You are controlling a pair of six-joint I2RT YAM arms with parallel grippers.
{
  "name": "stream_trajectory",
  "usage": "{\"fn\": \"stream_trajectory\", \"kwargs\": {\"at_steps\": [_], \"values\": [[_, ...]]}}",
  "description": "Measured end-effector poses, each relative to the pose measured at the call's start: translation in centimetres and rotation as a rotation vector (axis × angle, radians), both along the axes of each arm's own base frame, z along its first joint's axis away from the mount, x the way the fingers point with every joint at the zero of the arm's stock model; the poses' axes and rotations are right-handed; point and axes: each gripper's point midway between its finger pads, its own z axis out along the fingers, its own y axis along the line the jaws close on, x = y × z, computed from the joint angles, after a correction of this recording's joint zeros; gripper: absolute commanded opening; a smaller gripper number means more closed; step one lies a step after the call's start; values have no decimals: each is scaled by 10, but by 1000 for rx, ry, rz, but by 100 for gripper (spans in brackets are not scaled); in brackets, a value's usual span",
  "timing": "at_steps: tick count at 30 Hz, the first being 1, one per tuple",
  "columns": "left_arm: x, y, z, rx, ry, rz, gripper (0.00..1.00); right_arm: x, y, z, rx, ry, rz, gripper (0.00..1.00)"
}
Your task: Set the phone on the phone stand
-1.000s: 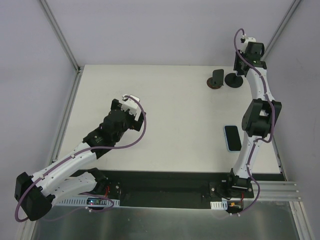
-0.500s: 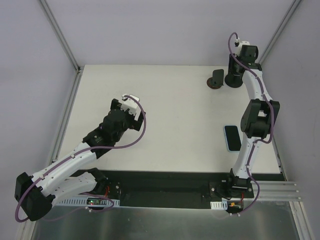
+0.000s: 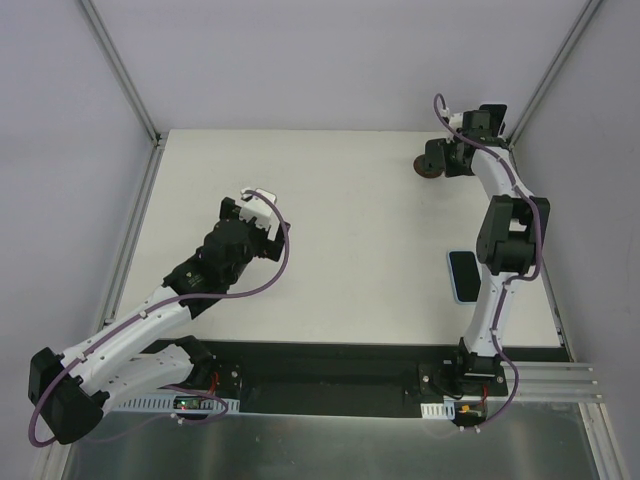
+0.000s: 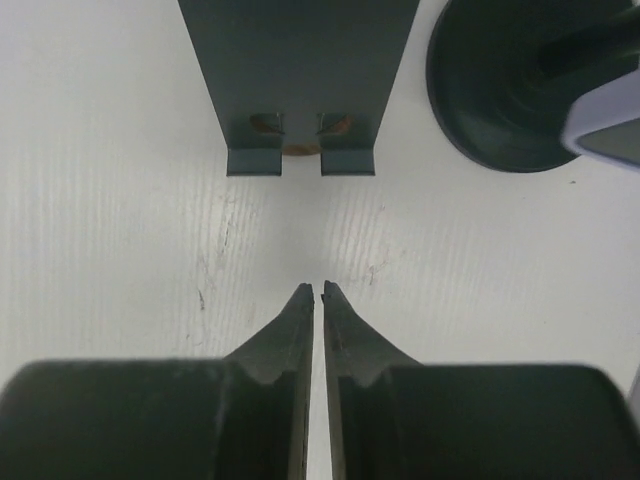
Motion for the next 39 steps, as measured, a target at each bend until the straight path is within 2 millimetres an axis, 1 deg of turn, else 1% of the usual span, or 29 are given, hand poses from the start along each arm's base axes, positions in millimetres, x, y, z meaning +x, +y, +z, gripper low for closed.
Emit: {"fn": "stream_trajectory", "kwargs": {"at_steps": [4, 8, 11, 15, 18, 24, 29, 39], "values": [[0, 0, 0, 0, 0, 0, 95, -3, 3, -32, -16, 77, 27, 11], [0, 0, -1, 1, 2, 0, 95, -2, 10, -49, -56, 120, 71, 12], [0, 0, -1, 3, 3, 0, 95, 4, 21, -53, -75, 119, 101, 16], [1, -1, -4, 8, 9, 0, 95, 14, 33, -53, -92, 104, 134, 17], [2, -1, -6, 13, 15, 0, 95, 21, 34, -53, -101, 93, 143, 18], [2, -2, -7, 15, 17, 0, 95, 25, 30, -56, -122, 93, 157, 19], [2, -2, -7, 16, 18, 0, 95, 28, 31, -58, -126, 85, 183, 20], [2, -2, -8, 18, 21, 0, 95, 32, 41, -57, -103, 63, 257, 29]]}}
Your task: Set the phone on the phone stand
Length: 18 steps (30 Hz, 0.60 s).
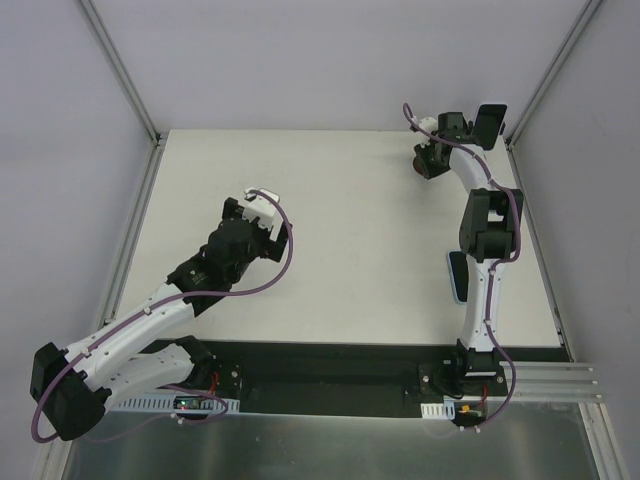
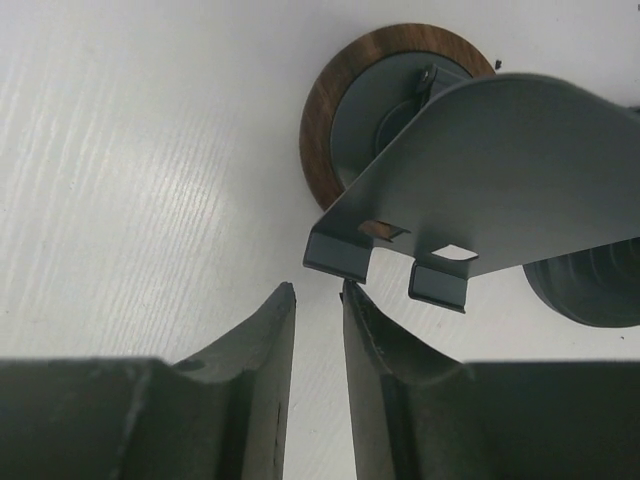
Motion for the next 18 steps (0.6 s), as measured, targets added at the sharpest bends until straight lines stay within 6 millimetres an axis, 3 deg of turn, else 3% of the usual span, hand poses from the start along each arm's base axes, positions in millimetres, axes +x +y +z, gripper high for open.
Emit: {"fn": "stream_trajectory", "kwargs": {"at_steps": [5, 10, 11, 13, 16, 18], "values": [[0, 0, 0, 0, 0, 0, 95, 5, 4, 6, 14, -19, 22, 39], [0, 0, 0, -1, 0, 0, 96, -2, 3, 10, 7, 0, 23, 64], [0, 0, 0, -1, 0, 0, 96, -9, 2, 11, 6, 12, 13, 70], [0, 0, 1, -6, -2, -1, 96, -33, -2, 18, -8, 50, -19, 96], [-4, -1, 3, -20, 0, -15, 97, -79, -8, 41, -9, 87, -70, 97], [-6, -2, 6, -34, -2, -23, 99, -111, -12, 69, -7, 91, -100, 97]]}}
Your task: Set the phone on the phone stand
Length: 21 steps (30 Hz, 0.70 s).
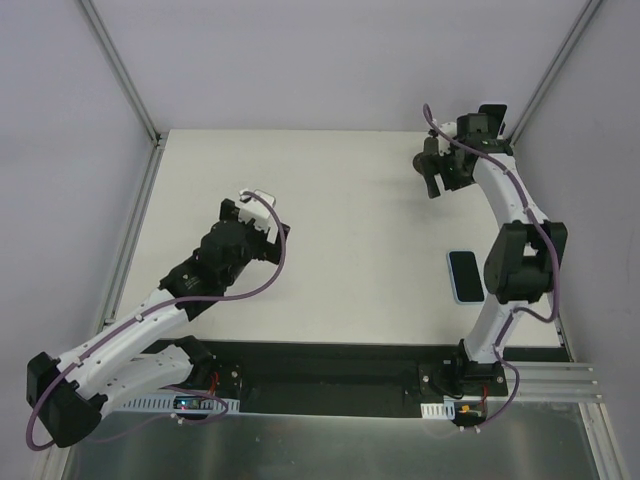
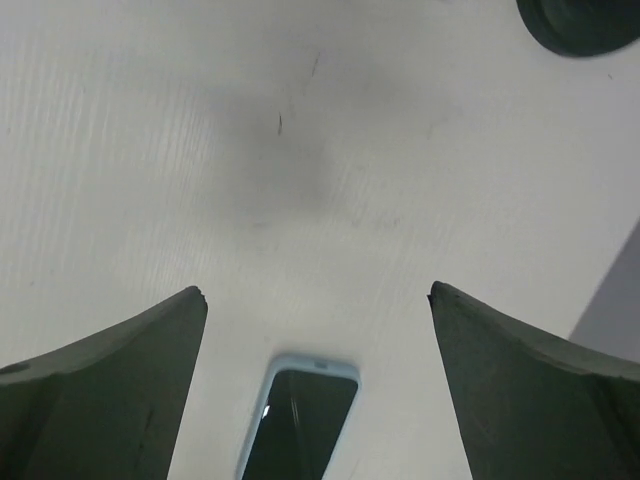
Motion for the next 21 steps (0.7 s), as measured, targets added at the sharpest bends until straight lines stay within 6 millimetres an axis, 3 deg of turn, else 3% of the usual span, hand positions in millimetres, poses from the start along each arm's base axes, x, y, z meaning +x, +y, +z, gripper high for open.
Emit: {"fn": "stream_trajectory", "kwargs": {"at_steps": [3, 6, 12, 15, 21], "values": [[-6, -1, 8, -34, -10, -19, 99, -31, -5, 35, -3, -28, -38, 97], [-15, -6, 19, -65, -36, -51, 99, -61, -11, 38, -17, 27, -89, 97], [-43, -34, 31, -100, -57, -193, 99, -142, -19, -20, -54, 352, -186, 97], [-53, -42, 34, -108, -63, -237, 99, -182, -23, -40, -86, 495, -219, 97], [-63, -46, 42, -125, -84, -276, 99, -209, -28, -55, -117, 586, -249, 97]]}}
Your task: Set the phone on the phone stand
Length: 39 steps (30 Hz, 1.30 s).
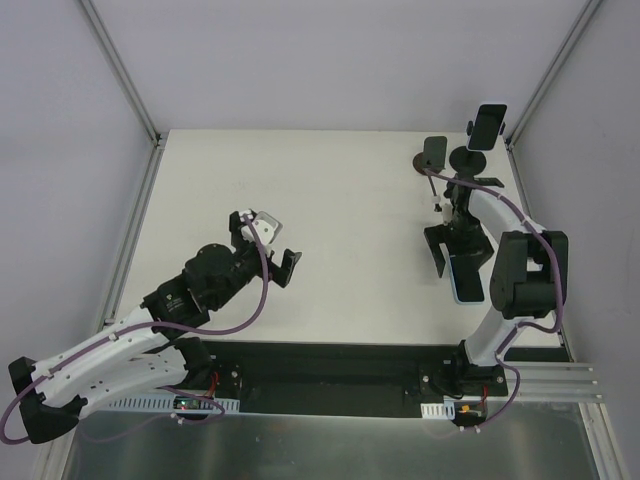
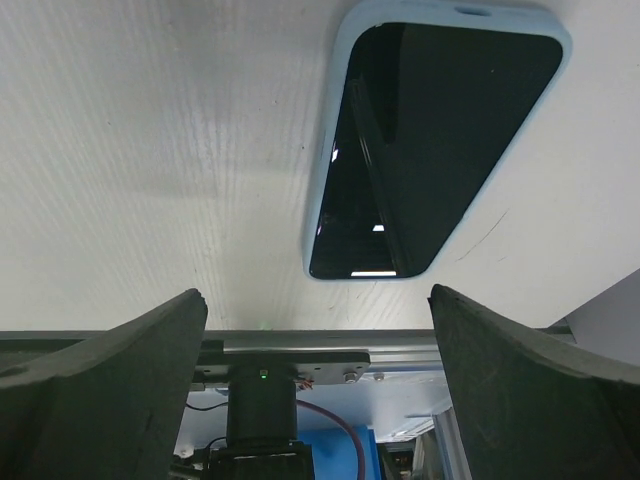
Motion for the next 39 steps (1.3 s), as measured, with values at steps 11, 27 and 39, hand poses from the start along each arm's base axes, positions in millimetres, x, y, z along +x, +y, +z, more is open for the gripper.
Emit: {"fn": "stream_trajectory", "kwargs": {"at_steps": [11, 27, 39], "values": [[2, 3, 1, 19, -16, 10, 99, 10, -14, -33, 4, 67, -61, 97], [6, 4, -6, 52, -11, 28, 99, 23, -39, -55, 70, 88, -130, 98], [10, 4, -13, 90, -9, 39, 99, 29, -38, -53, 106, 95, -116, 80]]}}
